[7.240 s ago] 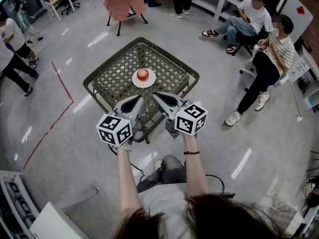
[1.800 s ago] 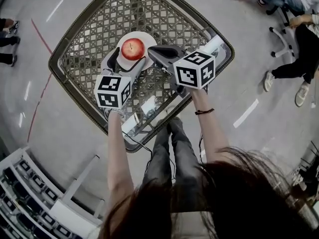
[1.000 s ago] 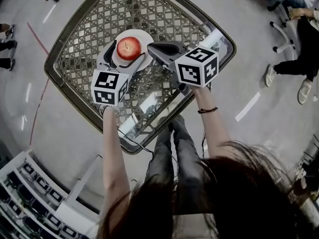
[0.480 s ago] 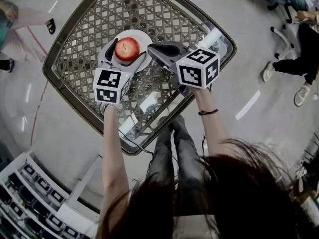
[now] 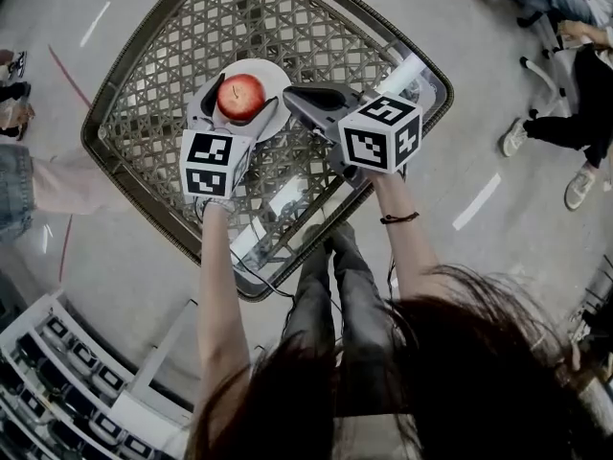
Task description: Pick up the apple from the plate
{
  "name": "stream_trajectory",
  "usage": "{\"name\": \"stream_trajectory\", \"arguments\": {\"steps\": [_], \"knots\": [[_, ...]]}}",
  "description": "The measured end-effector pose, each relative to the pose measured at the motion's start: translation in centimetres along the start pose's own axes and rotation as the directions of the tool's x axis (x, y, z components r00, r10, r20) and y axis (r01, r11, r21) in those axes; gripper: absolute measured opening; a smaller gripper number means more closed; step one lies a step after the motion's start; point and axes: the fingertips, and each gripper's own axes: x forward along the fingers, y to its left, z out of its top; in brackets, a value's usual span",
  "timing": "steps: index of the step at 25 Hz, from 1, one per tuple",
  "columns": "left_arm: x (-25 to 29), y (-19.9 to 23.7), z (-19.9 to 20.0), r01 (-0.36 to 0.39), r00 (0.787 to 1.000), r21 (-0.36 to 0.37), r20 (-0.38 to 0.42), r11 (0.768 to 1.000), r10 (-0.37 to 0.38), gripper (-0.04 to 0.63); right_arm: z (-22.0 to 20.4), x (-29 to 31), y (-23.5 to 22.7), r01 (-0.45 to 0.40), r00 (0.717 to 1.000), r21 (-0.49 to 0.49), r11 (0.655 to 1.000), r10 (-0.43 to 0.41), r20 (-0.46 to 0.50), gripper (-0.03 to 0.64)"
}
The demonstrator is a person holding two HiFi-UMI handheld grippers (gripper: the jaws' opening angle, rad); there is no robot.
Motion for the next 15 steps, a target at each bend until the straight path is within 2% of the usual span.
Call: {"name": "stream_trajectory", "arguments": {"steps": [15], "knots": [[-0.9, 0.0, 1.1, -0.006, 1.0, -0.057, 0.01, 0.998, 0.007, 0.425, 1.1, -0.2, 0.5, -0.011, 1.0, -0.002, 1.0, 0.011, -0.008, 0.009]]}}
